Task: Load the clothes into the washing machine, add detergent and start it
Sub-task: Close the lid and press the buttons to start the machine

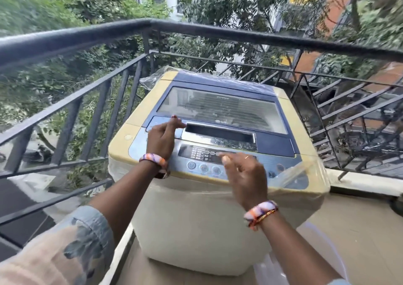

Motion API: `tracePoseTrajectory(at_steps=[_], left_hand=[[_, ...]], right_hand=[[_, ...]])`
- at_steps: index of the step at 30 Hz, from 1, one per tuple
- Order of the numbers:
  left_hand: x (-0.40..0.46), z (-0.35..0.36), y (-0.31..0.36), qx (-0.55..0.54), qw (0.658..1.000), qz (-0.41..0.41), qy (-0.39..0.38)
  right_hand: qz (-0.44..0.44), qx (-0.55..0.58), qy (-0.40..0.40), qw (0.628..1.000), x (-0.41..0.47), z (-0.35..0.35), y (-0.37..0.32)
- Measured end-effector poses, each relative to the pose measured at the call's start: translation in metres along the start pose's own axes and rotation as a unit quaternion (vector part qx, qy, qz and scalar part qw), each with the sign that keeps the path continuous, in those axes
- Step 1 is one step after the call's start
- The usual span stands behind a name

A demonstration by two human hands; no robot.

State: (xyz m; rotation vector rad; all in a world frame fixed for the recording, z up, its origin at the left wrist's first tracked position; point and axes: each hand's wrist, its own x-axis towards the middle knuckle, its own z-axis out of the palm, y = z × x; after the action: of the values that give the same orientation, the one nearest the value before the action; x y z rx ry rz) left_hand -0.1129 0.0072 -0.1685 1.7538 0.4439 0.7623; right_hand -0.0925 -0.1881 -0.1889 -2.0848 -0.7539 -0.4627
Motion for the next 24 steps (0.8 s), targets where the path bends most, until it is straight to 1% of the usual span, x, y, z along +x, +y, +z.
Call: tracePoseTrajectory(at_steps=[2, 3, 5, 8, 10, 14, 18, 21, 24], left_hand=[[-0.001, 0.008, 0.006, -0.114, 0.988, -0.018, -0.103], [0.0, 0.012, 0.008, -0.154, 0.976, -0.038, -0.151], [0.006, 0.023, 0.012, -0.199, 0.952, -0.065, -0.225], [0.014, 0.034, 0.016, -0.224, 0.926, -0.08, -0.294], [0.02, 0.036, 0.016, -0.223, 0.92, -0.095, -0.308], [0.03, 0.036, 0.008, -0.198, 0.923, -0.106, -0.312], [0.034, 0.038, -0.002, -0.185, 0.923, -0.126, -0.314], [0.034, 0.039, -0.005, -0.191, 0.922, -0.125, -0.313], [0.031, 0.039, -0.004, -0.194, 0.922, -0.113, -0.315]], right_hand=[[0.052, 0.132, -0.014, 0.99, 0.017, -0.01, 0.006], [0.07, 0.174, -0.031, 0.982, 0.027, -0.014, 0.008], [0.093, 0.203, -0.074, 0.972, 0.045, -0.018, 0.012], [0.11, 0.227, -0.125, 0.96, 0.06, -0.013, 0.02], [0.116, 0.244, -0.14, 0.953, 0.067, -0.007, 0.026], [0.133, 0.301, -0.168, 0.929, 0.072, 0.002, 0.035], [0.113, 0.297, -0.19, 0.929, 0.075, 0.006, 0.043], [0.112, 0.309, -0.204, 0.922, 0.078, 0.006, 0.049], [0.089, 0.296, -0.21, 0.928, 0.078, 0.007, 0.053]])
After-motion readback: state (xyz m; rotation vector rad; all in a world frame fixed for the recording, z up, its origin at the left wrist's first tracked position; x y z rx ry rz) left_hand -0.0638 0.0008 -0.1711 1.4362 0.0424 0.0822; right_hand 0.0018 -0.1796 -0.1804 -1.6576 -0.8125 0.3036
